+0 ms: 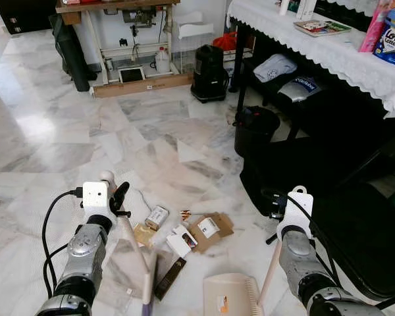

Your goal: Sweep floor

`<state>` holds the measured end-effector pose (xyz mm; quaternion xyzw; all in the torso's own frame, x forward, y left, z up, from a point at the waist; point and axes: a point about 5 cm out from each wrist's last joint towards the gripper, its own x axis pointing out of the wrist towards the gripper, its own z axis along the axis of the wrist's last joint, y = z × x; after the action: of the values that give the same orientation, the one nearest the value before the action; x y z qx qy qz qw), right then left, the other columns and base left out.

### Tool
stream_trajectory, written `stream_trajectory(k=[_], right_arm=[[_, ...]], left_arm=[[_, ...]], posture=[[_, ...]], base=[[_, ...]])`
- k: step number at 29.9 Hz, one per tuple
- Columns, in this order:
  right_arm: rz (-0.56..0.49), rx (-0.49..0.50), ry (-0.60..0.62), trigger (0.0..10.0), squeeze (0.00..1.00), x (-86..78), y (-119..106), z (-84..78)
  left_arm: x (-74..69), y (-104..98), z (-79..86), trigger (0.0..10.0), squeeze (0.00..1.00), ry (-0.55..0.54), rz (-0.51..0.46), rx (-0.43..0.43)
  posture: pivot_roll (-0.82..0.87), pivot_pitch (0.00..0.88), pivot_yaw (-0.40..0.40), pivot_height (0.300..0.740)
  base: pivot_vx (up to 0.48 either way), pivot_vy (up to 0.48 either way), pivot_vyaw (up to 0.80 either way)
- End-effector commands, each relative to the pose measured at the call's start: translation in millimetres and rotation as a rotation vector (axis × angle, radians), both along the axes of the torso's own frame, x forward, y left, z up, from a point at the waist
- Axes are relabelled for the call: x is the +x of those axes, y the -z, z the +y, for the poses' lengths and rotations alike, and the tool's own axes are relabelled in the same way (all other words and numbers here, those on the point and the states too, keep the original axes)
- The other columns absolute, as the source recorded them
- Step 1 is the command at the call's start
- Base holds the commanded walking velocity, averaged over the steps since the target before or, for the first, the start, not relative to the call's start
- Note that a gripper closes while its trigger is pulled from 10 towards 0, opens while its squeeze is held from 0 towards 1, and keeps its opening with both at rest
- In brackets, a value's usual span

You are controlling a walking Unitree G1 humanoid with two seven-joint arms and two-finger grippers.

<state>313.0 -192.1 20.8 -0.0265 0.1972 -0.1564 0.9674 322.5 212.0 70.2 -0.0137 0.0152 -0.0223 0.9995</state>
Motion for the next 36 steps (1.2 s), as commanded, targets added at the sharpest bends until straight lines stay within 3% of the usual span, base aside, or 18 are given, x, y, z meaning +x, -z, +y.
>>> stream_trajectory(k=[1,6,13,19,29,36], right_arm=[[0.096,0.015,0.009,10.0,0.0,-14.7,18.4,0.6],[0.095,0.014,0.009,10.0,0.0,-14.6,18.2,0.2],[0.099,0.012,0.023,10.0,0.0,-15.6,18.5,-3.5],[0.099,0.015,0.016,10.0,0.0,-14.7,18.2,-0.4],[0.099,0.016,0.015,10.0,0.0,-14.4,18.1,0.0],[0.101,0.015,0.014,10.0,0.0,-14.9,18.7,0.8]], left_arm=[[4.3,-1.7,-0.2,10.0,0.0,-0.008,0.002,-0.052],[6.0,1.9,-7.4,10.0,0.0,0.063,0.04,-0.086],[2.1,7.6,-10.9,10.0,0.0,0.297,0.144,-0.152],[3.9,-1.9,-1.1,10.0,0.0,0.334,0.132,-0.209],[12.0,-24.8,-9.1,10.0,0.0,0.378,0.031,-0.399],[11.9,-31.8,-0.8,10.0,0.0,0.283,-0.023,-0.345]], posture=[[0.08,0.0,-0.005,0.74],[0.07,0.0,-0.003,0.74],[0.08,0.0,0.0,0.74],[0.09,0.0,0.001,0.74],[0.09,0.0,0.002,0.74],[0.1,0.0,0.001,0.74]], base=[[0.0,0.0,0.0],[0.0,0.0,0.0],[0.0,0.0,0.0],[0.0,0.0,0.0],[0.0,0.0,0.0],[0.0,0.0,0.0]])
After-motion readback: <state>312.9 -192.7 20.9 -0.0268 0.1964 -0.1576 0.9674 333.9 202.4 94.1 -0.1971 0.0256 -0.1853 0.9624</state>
